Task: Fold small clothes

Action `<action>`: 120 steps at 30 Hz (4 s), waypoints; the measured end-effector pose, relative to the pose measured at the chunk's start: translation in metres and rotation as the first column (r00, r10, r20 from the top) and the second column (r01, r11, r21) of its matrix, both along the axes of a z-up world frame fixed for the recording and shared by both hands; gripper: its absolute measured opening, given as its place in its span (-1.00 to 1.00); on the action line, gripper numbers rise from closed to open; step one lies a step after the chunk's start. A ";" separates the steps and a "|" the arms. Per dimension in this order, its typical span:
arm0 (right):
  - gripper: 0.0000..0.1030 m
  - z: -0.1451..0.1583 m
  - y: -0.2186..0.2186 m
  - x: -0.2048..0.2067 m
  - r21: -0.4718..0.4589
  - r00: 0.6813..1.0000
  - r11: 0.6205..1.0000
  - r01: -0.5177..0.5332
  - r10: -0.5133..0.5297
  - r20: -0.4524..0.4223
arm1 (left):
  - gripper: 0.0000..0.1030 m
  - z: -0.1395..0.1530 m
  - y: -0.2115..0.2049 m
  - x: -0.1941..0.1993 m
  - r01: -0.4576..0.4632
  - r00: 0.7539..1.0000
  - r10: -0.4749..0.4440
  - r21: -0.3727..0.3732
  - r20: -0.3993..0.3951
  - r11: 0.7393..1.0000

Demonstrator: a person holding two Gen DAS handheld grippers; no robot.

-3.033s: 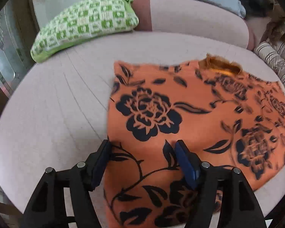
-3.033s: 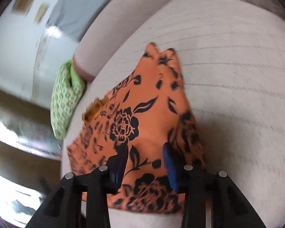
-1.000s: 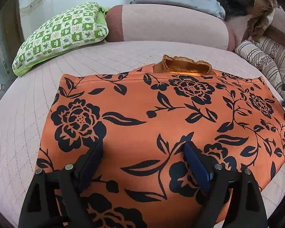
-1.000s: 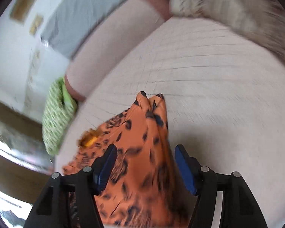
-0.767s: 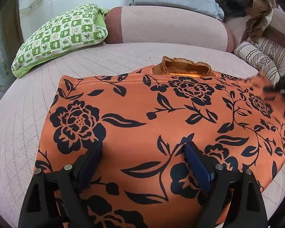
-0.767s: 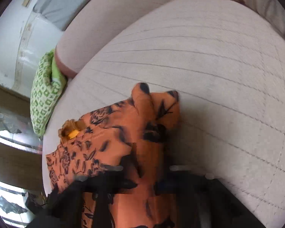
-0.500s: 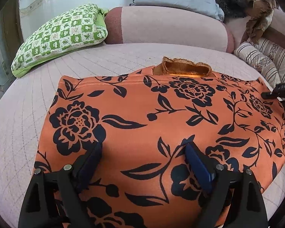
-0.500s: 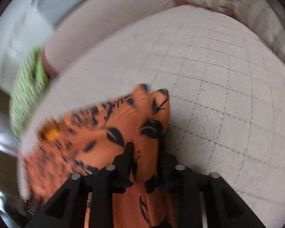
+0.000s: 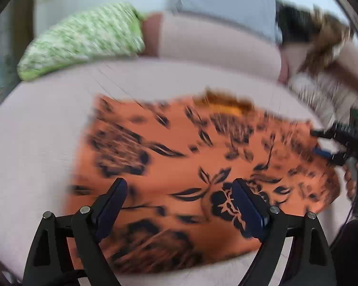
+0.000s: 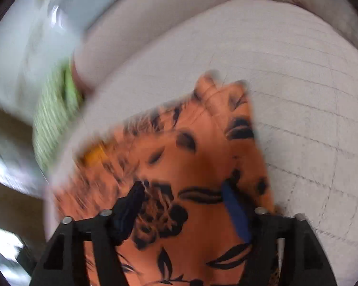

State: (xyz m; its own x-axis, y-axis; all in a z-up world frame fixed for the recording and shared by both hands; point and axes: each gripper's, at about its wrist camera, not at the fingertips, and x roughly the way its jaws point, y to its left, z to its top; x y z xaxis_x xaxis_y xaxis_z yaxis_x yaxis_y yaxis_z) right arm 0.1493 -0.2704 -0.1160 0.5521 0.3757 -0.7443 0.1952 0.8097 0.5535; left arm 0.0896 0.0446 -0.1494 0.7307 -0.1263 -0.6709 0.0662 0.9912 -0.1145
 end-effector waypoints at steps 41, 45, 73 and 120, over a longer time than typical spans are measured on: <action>0.72 -0.009 0.018 -0.061 0.023 0.983 0.994 -0.106 0.101 0.150 | 0.16 0.013 0.087 0.108 -0.150 0.983 0.144 -0.052 -0.110 0.987; 0.72 -0.006 0.019 -0.064 0.015 0.983 0.995 -0.102 0.099 0.152 | 0.37 0.025 0.057 0.074 -0.135 0.987 0.134 -0.009 -0.089 0.991; 0.58 -0.028 -0.023 0.039 0.258 0.997 0.964 0.071 -0.072 -0.008 | 0.55 -0.028 -0.009 0.044 -0.086 0.969 0.098 0.060 -0.226 0.994; 0.42 -0.056 -0.041 -0.133 0.391 0.964 0.882 0.262 -0.261 -0.057 | 0.57 -0.026 -0.115 0.039 0.070 0.986 -0.041 0.184 -0.159 0.980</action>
State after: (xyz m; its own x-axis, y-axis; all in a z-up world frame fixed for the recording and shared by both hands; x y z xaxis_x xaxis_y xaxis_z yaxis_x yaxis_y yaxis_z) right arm 0.0162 -0.3112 -0.1724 0.6693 0.4788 -0.5681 0.3713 0.4468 0.8139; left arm 0.1283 -0.0702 -0.1757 0.6121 -0.0242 -0.7904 0.1178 0.9912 0.0609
